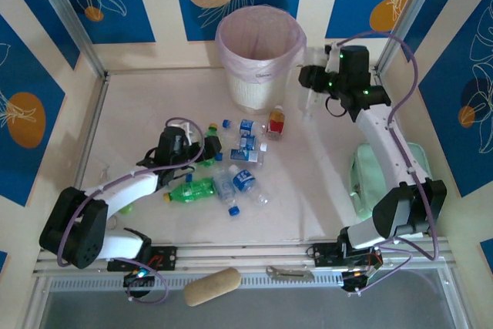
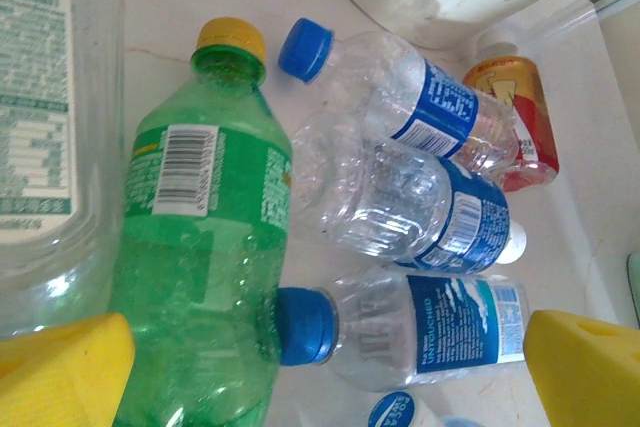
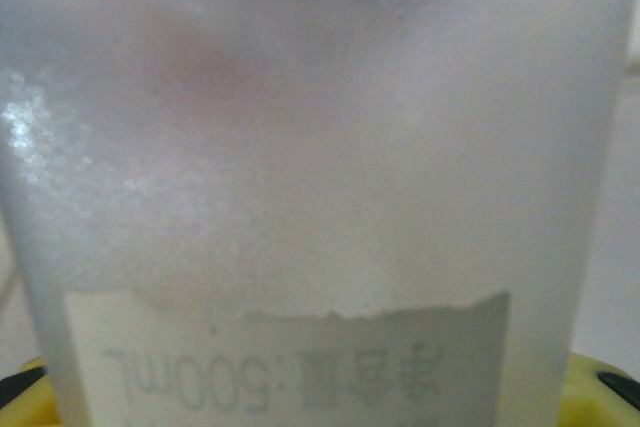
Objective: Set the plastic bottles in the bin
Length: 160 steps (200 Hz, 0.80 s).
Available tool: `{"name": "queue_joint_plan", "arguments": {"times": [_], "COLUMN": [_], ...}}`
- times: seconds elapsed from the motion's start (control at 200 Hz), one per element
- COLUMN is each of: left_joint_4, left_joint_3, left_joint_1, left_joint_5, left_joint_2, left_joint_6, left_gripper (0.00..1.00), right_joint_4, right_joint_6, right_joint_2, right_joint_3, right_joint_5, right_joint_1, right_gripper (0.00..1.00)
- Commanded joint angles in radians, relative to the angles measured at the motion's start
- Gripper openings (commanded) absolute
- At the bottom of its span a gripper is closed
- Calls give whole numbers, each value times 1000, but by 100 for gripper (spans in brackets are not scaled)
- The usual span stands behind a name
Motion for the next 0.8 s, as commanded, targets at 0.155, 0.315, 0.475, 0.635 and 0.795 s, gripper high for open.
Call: {"name": "queue_joint_plan", "arguments": {"times": [0.155,0.315,0.475,0.635,0.795], "left_joint_4": [-16,-74,-129,-163,-185], "left_joint_3": [-68,-93,-109,-124,-135], "left_joint_1": [44,57,68,83,94], "left_joint_5": [-15,-42,-68,-85,-92], "left_joint_2": [-118,-194,-266,-320,-355], "left_joint_6": [30,62,90,102,104], "left_gripper": [100,100,100,100,100], "right_joint_4": [313,393,380,314,196], "right_joint_6": [193,266,285,314,316], "right_joint_2": [172,347,543,741,906], "right_joint_3": [235,437,687,957,1193], "right_joint_5": [-123,-115,-78,-76,-78], "right_joint_1": [23,36,55,66,78], "right_gripper": [44,43,43,43,43]}}
